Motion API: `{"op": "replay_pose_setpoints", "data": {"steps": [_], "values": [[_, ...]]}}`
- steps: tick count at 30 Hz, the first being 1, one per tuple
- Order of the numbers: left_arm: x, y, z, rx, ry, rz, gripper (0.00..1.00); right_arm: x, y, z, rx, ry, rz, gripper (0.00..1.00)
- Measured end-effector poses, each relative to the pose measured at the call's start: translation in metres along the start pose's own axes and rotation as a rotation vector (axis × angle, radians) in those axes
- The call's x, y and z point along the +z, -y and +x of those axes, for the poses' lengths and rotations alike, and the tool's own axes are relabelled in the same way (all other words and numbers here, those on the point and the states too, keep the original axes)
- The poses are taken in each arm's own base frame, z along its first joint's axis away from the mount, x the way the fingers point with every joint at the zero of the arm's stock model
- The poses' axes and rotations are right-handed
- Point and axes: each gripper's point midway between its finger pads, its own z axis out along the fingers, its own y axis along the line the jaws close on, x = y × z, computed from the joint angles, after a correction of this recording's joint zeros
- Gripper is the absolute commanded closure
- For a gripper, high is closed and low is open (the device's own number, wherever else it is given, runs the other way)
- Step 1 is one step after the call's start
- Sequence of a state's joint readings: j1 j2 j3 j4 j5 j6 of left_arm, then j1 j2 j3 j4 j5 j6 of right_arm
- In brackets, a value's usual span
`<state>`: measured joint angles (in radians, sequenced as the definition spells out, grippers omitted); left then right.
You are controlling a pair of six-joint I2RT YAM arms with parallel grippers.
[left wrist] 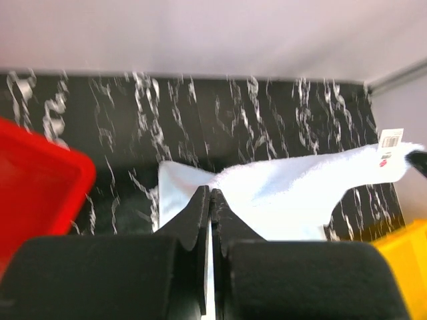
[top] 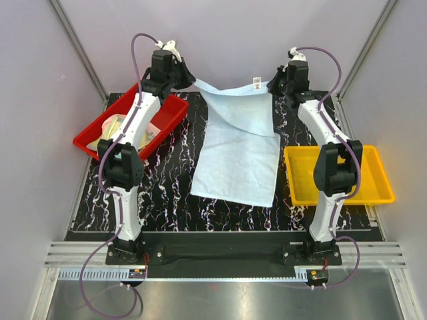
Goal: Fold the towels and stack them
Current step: Fold the towel
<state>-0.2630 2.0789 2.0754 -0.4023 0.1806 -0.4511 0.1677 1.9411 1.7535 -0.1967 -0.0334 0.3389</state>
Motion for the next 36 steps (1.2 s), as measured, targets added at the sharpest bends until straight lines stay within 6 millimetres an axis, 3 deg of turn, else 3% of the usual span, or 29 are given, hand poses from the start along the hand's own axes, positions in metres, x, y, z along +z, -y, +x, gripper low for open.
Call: {"op": "replay_pose_setpoints", "data": {"steps": [8,12,16,21,26,31,36], "values": [[0.01,-0.022,-0.067,0.026,0.185,0.009,1.0,0.052,-0.02,-0.042,-0.037,0.122,-0.156,1.0],[0.019,-0.036,-0.076,0.021,0.212,0.013,1.0,0.064,-0.032,-0.056,-0.073,0.161,-0.217,1.0],[0.031,-0.043,-0.065,0.013,0.186,0.025,1.0,0.072,-0.032,-0.061,-0.108,0.173,-0.235,1.0],[0.037,-0.04,-0.051,0.006,0.143,0.062,1.0,0.074,-0.017,-0.053,-0.141,0.147,-0.231,1.0],[0.033,-0.038,-0.028,-0.041,0.073,0.081,1.0,0.076,0.005,-0.011,-0.141,0.014,-0.203,1.0],[0.006,-0.042,0.017,-0.13,-0.059,0.05,1.0,0.059,0.012,0.02,-0.115,-0.137,-0.173,1.0],[-0.036,-0.034,0.055,-0.198,-0.173,0.027,1.0,0.014,0.012,0.034,-0.07,-0.271,-0.127,1.0]]}}
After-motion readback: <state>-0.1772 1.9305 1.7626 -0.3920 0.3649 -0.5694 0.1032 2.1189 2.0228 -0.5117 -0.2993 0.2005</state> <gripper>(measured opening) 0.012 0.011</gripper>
